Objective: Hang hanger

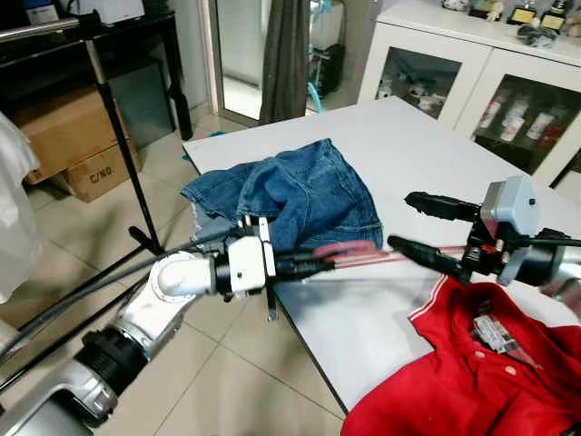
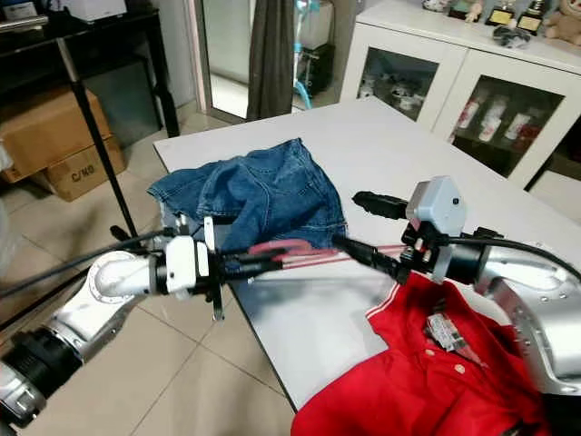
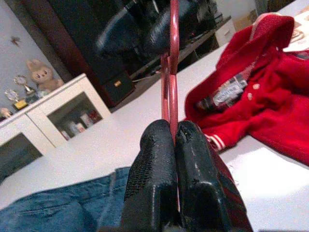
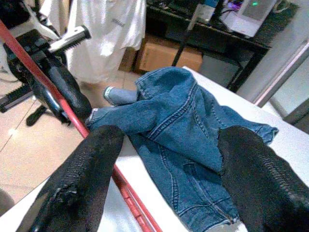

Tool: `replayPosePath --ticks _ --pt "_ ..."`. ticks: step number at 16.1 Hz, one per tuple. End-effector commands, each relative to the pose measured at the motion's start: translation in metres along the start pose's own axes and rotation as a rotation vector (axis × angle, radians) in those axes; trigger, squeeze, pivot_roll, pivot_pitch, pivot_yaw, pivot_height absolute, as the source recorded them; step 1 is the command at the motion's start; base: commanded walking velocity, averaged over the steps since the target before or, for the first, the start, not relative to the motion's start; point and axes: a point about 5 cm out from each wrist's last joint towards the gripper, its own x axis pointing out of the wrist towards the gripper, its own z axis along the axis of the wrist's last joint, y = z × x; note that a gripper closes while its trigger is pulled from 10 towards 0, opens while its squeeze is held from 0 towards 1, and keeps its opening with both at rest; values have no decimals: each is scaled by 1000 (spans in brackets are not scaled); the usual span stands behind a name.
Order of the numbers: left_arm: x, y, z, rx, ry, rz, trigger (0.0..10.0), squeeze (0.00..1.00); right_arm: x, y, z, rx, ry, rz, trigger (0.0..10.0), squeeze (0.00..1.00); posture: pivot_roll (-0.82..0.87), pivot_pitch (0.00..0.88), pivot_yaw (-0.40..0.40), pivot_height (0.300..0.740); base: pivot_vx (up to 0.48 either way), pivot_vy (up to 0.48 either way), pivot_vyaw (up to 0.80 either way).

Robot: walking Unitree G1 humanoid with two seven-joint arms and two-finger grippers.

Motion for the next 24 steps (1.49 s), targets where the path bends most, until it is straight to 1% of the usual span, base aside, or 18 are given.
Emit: replayPosePath --ticks 1,2,3,4,7,11,12,15,16,17,19,24 --pt "1 2 4 15 -6 -12 0 0 -4 1 6 -14 -3 19 10000 1000 56 38 -64 740 0 0 0" --pt "1 1 3 13 -5 -15 0 0 -4 4 5 -7 17 46 10000 1000 56 38 -64 740 0 0 0" --pt "1 1 3 16 -2 -20 0 0 -4 10 2 4 39 86 10000 569 51 38 -61 740 0 0 0" --pt "1 2 2 23 1 -22 0 0 -4 16 -2 18 65 129 10000 0 51 37 -61 740 0 0 0" --pt "1 2 2 27 2 -24 0 0 -7 20 -4 34 86 162 10000 0 51 36 -58 740 0 0 0" --pt "3 2 2 36 0 -36 0 0 11 30 -8 20 81 187 10000 0 54 31 -55 740 0 0 0" --pt "3 2 2 45 1 -34 0 0 16 33 -9 28 75 200 10000 0 56 31 -55 740 0 0 0" --pt "4 2 2 57 4 -35 0 0 21 35 -11 41 70 202 10000 0 60 33 -55 740 0 0 0" --pt "5 2 2 58 3 -36 0 0 20 34 -12 45 68 203 5098 0 62 35 -55 740 0 0 0" --pt "5 2 2 59 2 -36 0 0 20 34 -12 47 66 203 5098 0 62 35 -55 740 0 0 0" --pt "5 1 2 61 0 -35 0 0 19 35 -11 50 50 210 0 0 61 39 -55 740 0 0 0" --pt "7 1 2 64 -2 -42 0 0 17 34 -10 48 22 212 0 0 55 38 -57 740 0 0 0"
